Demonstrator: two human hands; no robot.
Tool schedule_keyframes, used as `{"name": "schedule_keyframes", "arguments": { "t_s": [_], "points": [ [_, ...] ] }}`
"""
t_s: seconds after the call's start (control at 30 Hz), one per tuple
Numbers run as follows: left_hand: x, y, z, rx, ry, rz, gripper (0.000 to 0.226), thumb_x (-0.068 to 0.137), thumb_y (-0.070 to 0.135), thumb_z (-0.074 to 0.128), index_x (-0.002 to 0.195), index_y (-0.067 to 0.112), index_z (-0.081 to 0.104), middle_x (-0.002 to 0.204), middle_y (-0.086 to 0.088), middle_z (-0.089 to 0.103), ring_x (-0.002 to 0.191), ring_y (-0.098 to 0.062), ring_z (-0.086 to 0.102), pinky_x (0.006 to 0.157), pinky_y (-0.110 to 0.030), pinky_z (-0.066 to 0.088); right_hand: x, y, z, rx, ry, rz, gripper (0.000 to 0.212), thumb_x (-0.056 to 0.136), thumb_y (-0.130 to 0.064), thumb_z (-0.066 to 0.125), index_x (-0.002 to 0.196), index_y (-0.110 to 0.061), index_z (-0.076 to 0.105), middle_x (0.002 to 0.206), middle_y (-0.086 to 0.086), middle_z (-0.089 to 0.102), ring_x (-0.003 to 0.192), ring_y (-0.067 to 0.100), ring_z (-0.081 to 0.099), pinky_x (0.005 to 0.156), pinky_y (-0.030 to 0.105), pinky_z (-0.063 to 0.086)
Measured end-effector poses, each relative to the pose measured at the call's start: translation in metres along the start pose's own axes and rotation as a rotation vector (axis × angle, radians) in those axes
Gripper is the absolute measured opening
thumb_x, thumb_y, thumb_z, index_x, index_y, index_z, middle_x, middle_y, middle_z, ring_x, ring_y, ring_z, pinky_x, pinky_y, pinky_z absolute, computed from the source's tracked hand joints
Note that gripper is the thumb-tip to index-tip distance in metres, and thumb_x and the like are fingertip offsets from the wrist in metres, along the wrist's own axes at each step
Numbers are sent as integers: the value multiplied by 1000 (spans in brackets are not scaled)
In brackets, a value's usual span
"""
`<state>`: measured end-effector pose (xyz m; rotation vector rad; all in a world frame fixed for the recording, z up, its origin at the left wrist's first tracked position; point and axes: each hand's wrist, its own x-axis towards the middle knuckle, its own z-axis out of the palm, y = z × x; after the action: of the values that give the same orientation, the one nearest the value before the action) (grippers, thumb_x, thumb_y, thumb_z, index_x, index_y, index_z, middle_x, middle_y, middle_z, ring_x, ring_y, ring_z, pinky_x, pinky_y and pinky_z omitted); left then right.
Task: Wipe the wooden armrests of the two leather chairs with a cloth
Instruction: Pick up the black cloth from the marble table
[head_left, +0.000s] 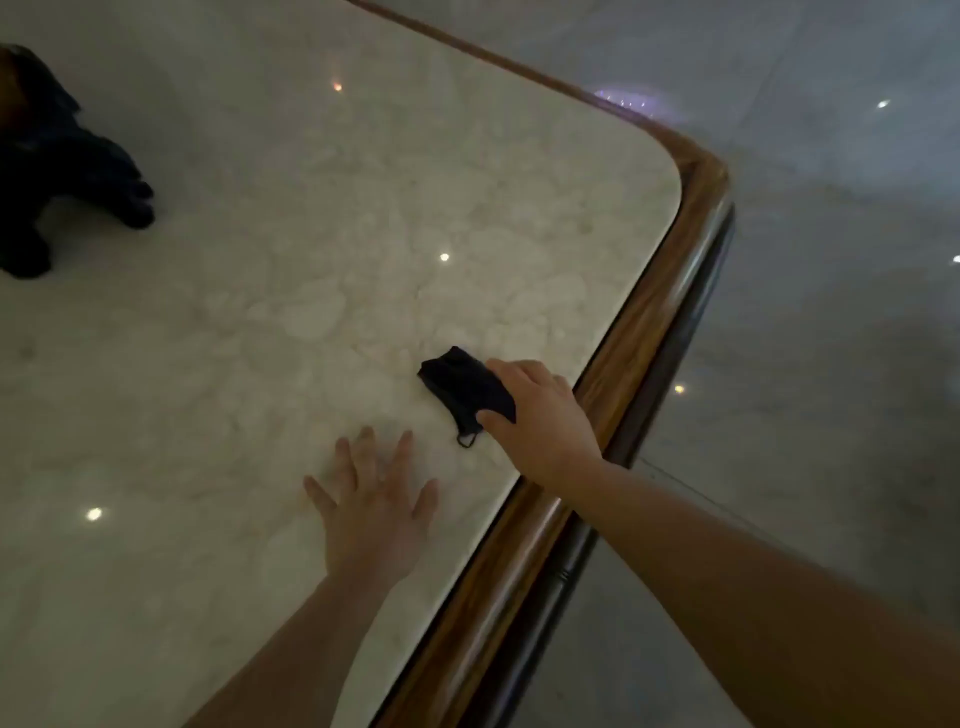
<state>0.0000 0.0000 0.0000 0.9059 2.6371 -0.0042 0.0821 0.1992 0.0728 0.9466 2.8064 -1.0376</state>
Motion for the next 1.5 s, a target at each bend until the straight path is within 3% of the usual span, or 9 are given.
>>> {"name": "schedule_keyframes", "arguments": {
  "t_s": [0.13, 0.27, 0.43, 0.53, 0.63, 0.77, 1.07, 1.3, 1.5],
  "points": [
    [4, -4, 20, 39, 99, 26, 73, 91, 68, 17, 155, 34, 5, 163, -17, 8, 149, -41, 0, 108, -75, 6, 30, 3, 24, -151, -96, 3, 65, 97, -53, 50, 154, -43, 20, 163, -5, 23, 142, 27, 24, 107, 48, 40],
    [4, -9, 29, 59, 161, 65, 75, 94, 70, 18, 156, 31, 4, 163, -17, 8, 149, -41, 2, 108, -75, 6, 41, 10, 51, -435, -135, -46, 70, 95, -66, 41, 154, -50, 7, 166, -2, 14, 137, 35, 25, 108, 52, 29],
    [3, -6, 26, 56, 136, 51, 75, 93, 70, 15, 156, 32, 1, 163, -16, 7, 149, -40, -1, 108, -75, 5, 31, 16, 60, -576, -47, -100, 65, 98, -36, 53, 150, -37, 15, 147, 9, 31, 113, 36, 38, 87, 47, 38],
    [5, -7, 23, 50, 86, 34, 75, 92, 71, 12, 154, 34, -7, 164, -15, 0, 149, -40, -9, 108, -75, 0, 24, 15, 58, -445, -128, -104, 58, 92, -13, 56, 140, -25, 25, 128, 14, 42, 92, 30, 46, 71, 40, 44],
    [7, -5, 13, 60, -14, 17, 75, 89, 71, 7, 150, 37, -20, 163, -13, -12, 147, -39, -18, 108, -74, -1, 13, 15, 41, -208, -172, 15, 46, 90, -15, 58, 131, -23, 39, 111, 11, 51, 78, 26, 51, 61, 36, 45],
    [2, 3, -14, 21, -72, -10, 76, 89, 70, 11, 151, 35, -15, 164, -9, -8, 149, -36, -9, 112, -70, 4, -6, 15, 5, -79, -117, 119, 42, 86, -23, 68, 122, -25, 47, 103, 6, 57, 79, 23, 58, 60, 32, 47],
    [-31, 43, -96, 78, -18, 63, 80, 84, 71, 0, 153, 31, -7, 164, -8, -3, 150, -34, -6, 114, -67, 4, -65, 6, -102, -1, 63, 187, 39, 84, -23, 68, 118, -28, 49, 99, 0, 62, 72, 16, 59, 53, 29, 46],
    [-78, 93, -166, 127, 65, 209, 82, 82, 71, -6, 154, 31, -3, 164, -9, 3, 150, -34, -2, 114, -67, 5, -131, -6, -185, 58, 157, 232, 40, 82, -24, 68, 118, -29, 50, 99, 1, 64, 74, 19, 62, 54, 28, 46],
    [-132, 144, -211, 118, 114, 372, 78, 90, 69, 7, 154, 26, 14, 161, -15, 20, 148, -39, 13, 111, -70, 15, -197, -14, -243, 153, 286, 299, 36, 82, -22, 68, 109, -37, 51, 87, -9, 65, 59, 9, 63, 41, 27, 50]
  ]
}}
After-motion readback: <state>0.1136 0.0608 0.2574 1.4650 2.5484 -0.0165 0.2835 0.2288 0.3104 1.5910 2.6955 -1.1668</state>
